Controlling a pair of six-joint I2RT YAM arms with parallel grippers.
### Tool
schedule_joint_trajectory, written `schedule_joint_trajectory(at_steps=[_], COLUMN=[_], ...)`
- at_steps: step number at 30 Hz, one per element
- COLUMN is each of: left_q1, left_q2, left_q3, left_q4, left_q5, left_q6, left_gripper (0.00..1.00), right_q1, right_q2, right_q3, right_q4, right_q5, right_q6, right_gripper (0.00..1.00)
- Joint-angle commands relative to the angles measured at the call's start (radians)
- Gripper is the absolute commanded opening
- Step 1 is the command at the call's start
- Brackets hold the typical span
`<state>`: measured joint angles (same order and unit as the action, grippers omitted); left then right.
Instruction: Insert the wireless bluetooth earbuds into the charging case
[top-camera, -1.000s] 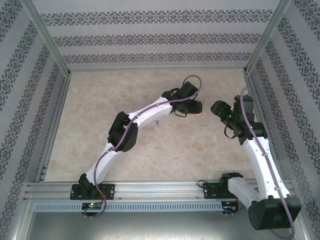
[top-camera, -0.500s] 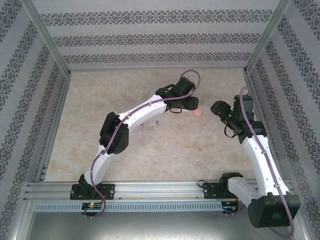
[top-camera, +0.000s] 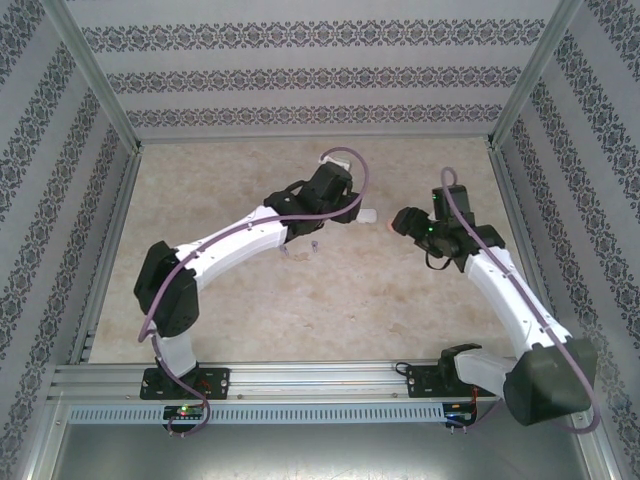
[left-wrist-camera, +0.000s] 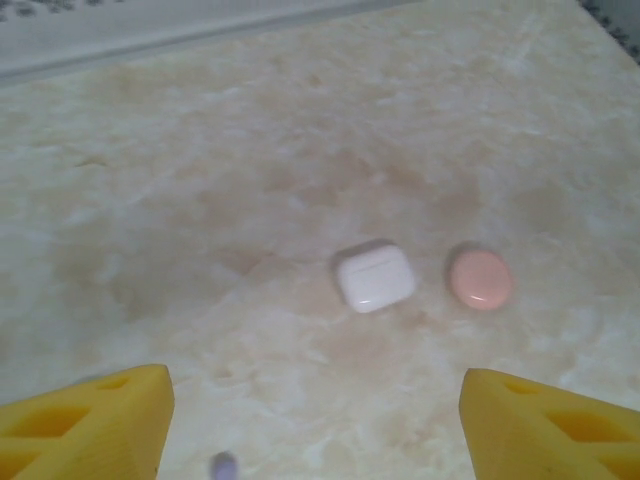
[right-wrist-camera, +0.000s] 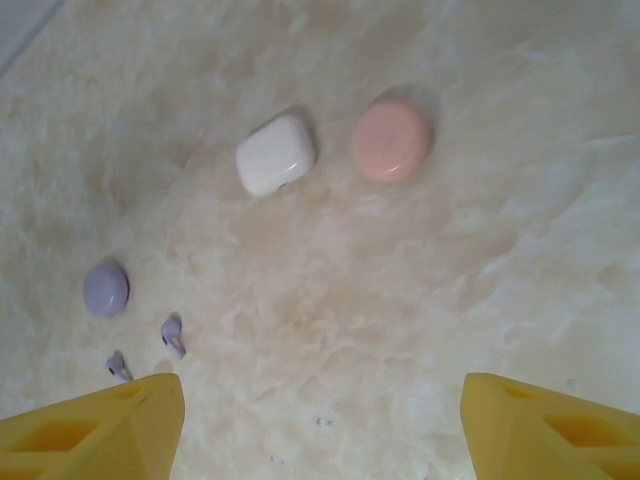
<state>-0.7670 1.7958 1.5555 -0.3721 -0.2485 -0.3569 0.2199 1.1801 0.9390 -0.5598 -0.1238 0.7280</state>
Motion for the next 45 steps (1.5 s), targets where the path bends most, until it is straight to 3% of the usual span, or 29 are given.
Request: schedule_joint_trajectory(at_steps=[1,4,5,15,22,25,28,37,45], left_q1=[0.051,0.103,0.122,0.370,0.476,0.533,0.543,0.557,0.571], left_q2=[-0.070,-0.148,-0.177,-0.432,-0.515,-0.513,-0.499,-0.546,-0.574], left_q3=[-0.082,-0.188,-0.232,-0.560,-0.713,-0.712,-0.685,-0.732,-0.749], left_q4=[0.070,0.119,0.147,0.292,0.385,0.357,0.321,0.338,0.357], left_q5=[-0.098,-0.109,-0.110,-0.015,0.000,0.112,0.151,0.117,0.121], left_q6=[0.026,-0.020,-0.041,-0.238,-0.394,-0.442,-0.412,-0.418,-0.421], left_gripper=[0.81,0.91,1.00,0.99,0.99,1.00,1.00,0.99,0.99], right_q1=[0.079,0.159,0.184,0.358,0.429,0.453,0.475,0.511,0.519], right_q2=[0.062,0.153,0.188,0.605,0.869,0.965,1.056,1.277,1.393], right_q3=[0.079,0.154,0.186,0.577,0.879,0.995,1.108,1.389,1.534], right_q4=[0.021,0.016,0.010,-0.103,-0.240,-0.302,-0.363,-0.478,-0.534], right_q5=[0.063,0.090,0.098,0.128,0.158,0.183,0.215,0.243,0.231], right_q6=[0.002,-0.011,-0.015,-0.062,-0.071,-0.067,-0.058,-0.050,-0.052], right_gripper=[0.73,0.73,0.73,0.72,0.71,0.71,0.72,0.72,0.72])
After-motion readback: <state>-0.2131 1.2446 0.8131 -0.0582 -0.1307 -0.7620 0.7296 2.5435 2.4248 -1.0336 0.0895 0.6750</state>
